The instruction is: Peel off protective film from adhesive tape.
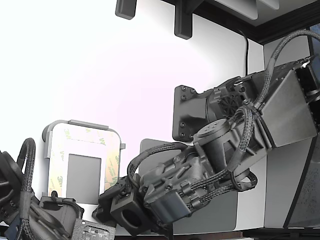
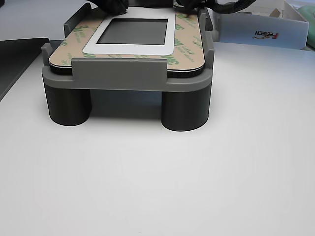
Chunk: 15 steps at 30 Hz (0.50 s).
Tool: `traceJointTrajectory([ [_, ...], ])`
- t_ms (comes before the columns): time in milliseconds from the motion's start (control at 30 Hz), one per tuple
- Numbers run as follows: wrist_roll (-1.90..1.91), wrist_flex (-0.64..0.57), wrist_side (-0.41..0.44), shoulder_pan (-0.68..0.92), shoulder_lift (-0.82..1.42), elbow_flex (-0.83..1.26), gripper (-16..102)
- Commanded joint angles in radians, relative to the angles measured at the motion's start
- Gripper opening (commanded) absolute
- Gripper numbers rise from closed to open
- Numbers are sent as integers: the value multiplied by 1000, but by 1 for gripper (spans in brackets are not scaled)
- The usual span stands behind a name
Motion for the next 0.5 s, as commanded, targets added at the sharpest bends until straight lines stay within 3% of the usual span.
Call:
traceJointTrajectory([
  [0,8,-6,-5,-6,21,-37,-10],
  [467,21,8,-2,-6,23,-46,-10],
])
